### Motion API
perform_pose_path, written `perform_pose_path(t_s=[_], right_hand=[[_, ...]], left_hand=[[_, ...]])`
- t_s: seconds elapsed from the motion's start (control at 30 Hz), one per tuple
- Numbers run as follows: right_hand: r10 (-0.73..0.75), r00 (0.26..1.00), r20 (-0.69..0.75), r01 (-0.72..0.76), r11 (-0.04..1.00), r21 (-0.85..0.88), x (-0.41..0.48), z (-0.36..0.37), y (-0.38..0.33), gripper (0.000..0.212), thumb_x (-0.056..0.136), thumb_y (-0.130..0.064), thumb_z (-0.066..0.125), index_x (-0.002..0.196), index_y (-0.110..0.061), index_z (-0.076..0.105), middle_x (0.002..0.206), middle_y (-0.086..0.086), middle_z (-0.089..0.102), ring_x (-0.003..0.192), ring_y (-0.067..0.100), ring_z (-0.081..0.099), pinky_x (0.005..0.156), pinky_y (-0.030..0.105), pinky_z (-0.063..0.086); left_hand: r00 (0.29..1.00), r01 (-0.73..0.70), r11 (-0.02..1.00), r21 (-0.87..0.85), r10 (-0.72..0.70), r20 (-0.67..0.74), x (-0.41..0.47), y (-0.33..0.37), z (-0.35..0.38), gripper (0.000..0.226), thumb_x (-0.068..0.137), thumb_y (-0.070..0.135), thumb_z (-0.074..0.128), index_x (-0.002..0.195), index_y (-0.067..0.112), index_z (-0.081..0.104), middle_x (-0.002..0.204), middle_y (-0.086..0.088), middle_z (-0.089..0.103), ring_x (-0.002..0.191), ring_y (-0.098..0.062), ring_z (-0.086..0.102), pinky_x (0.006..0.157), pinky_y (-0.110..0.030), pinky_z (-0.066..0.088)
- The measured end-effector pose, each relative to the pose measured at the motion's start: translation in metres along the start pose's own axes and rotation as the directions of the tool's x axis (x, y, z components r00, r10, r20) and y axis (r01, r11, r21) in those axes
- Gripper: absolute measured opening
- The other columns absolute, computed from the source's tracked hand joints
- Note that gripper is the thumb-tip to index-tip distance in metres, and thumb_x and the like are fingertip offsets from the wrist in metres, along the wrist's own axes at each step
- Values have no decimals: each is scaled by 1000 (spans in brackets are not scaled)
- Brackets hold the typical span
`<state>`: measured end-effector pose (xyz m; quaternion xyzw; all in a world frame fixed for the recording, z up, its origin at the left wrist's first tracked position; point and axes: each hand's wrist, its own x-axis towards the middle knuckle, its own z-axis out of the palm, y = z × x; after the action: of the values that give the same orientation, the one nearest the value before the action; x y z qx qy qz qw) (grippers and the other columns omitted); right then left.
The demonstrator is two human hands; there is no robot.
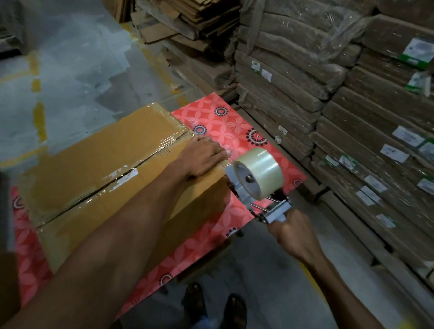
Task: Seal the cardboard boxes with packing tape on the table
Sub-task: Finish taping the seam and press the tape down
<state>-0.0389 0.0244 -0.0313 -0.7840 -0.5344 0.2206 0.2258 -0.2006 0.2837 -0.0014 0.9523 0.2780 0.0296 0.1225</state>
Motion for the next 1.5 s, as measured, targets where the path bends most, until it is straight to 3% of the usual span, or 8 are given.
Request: perform_pose_path(t_s=[0.2, 0.33, 0.57, 0.77, 0.9, 1.07, 1.23, 1.5], right_hand=[[290, 952, 93, -305, 911, 277, 4, 29, -5, 27, 80, -21, 62, 58, -15, 48, 59, -1, 49, 55, 20, 47, 47, 27, 31], [399, 877, 270, -478, 653, 588, -4, 47, -14, 17, 65, -13, 63, 55, -20, 51, 55, 6, 45, 43, 17, 39, 46, 24, 28], [578, 794, 189, -555, 562, 613, 2, 53, 11, 27, 74, -26, 62, 50, -17, 52, 51, 8, 48, 48, 20, 46, 51, 42, 36], [439, 895, 76, -440, 845, 305, 116, 57, 36, 48, 73, -32, 71, 115, -9, 65, 106, 14, 68, 92, 30, 65, 70, 31, 42], [406, 910, 79, -411, 909, 65, 150, 78, 60, 53, 74, -22, 82, 120, -4, 64, 116, 16, 69, 102, 32, 67, 77, 33, 47], [285, 933, 219, -237, 946, -221, 139, 61, 16, 24, 95, -15, 63, 110, 4, 68, 114, 17, 67, 108, 32, 63, 85, 35, 43], [161, 946, -282, -196, 976, -100, 180, 29, -51, 27, 81, -8, 56, 106, -4, 64, 103, 18, 67, 95, 36, 63, 73, 34, 42], [-394, 907, 152, 418, 889, -189, 271, 89, -220, 50, 94, -18, 40, 137, 6, 50, 138, 26, 54, 131, 41, 49, 110, 48, 38]], left_hand=[[996, -80, 995, -52, 78, -45, -9, -2, 12, 55, 106, 53, 17, 96, 24, 62, 90, 11, 60, 89, -12, 49, 107, -37, 27], [997, -66, 998, -24, 65, -44, -9, 2, 8, 47, 106, 53, 17, 93, 29, 55, 88, 10, 57, 86, -13, 46, 104, -37, 28], [999, 40, 996, 76, -39, -17, -6, 16, 13, 52, 82, 73, 40, 102, 33, 66, 92, 13, 57, 96, -14, 45, 106, -37, 26], [988, 148, 988, 41, -146, -48, -16, 46, 23, 27, 77, 61, 65, 88, 38, 56, 93, 11, 56, 104, -17, 47, 108, -37, 24], [996, 81, 993, -89, -83, -13, -27, 42, 20, 55, 82, 70, 62, 126, 38, 60, 133, 4, 59, 136, -18, 39, 120, -37, 8], [988, 156, 984, -92, -157, -2, -30, -4, 2, 85, 93, 76, 27, 158, 22, 20, 167, -6, 11, 154, -21, 4, 121, -43, -7], [901, 421, 903, -87, -428, -73, -28, -99, -27, 76, 102, 60, 26, 159, 12, 12, 168, -9, 8, 155, -24, 4, 124, -47, -1], [928, 373, 924, 79, -370, -46, -3, -169, -44, 56, 108, 36, 18, 160, 16, 13, 168, 1, 10, 154, -21, 9, 123, -51, 10]])
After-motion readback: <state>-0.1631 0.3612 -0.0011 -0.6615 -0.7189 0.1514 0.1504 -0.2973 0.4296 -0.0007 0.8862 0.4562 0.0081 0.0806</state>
